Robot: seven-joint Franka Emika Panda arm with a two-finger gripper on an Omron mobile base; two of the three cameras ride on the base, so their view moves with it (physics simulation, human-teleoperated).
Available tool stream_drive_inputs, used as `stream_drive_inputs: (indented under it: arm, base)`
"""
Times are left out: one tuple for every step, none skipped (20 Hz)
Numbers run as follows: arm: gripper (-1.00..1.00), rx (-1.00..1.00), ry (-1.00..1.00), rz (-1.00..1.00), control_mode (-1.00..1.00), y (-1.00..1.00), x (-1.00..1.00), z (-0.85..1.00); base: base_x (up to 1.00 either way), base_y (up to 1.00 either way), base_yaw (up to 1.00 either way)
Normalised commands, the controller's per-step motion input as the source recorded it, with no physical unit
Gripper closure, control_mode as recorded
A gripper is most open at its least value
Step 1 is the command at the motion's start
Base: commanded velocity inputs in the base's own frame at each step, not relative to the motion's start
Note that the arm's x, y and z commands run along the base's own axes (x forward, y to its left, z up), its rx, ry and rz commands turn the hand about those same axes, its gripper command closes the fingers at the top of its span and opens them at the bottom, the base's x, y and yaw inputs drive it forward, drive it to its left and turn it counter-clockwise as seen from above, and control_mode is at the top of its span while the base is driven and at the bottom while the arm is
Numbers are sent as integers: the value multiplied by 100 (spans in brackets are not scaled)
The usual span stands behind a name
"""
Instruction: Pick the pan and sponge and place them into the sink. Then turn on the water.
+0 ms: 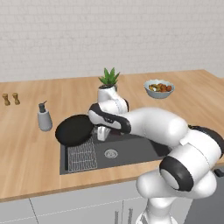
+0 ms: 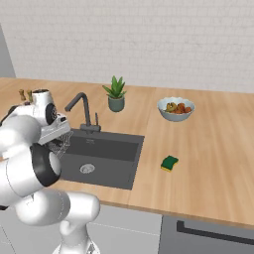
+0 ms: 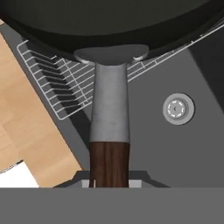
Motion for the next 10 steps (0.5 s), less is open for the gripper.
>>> stream_drive_inputs:
  arm:
    - [100,2,0,5,-100,-18,0,0]
    - [100,0,0,2,-100,-10,0,0]
    - [100,0,0,0,-100,-26,0,0]
    - [100,4,0,0,-100,-45,0,0]
    - [100,4,0,0,-100,-39,0,0]
    - [100,4,1,0,-100,-40,0,0]
    - [100,4,2,0,-100,-45,0,0]
    - [100,4,1,0,-100,-49,0,0]
    - [100,4,0,0,-100,-55,6,0]
    - [100,4,1,0,-100,-68,11,0]
  base:
    - [0,0,0]
    - [0,0,0]
    - [0,0,0]
    - [0,0,0]
    - [0,0,0]
    - [0,0,0]
    - [0,0,0]
    - [0,0,0]
    - [0,0,0]
    - [0,0,0]
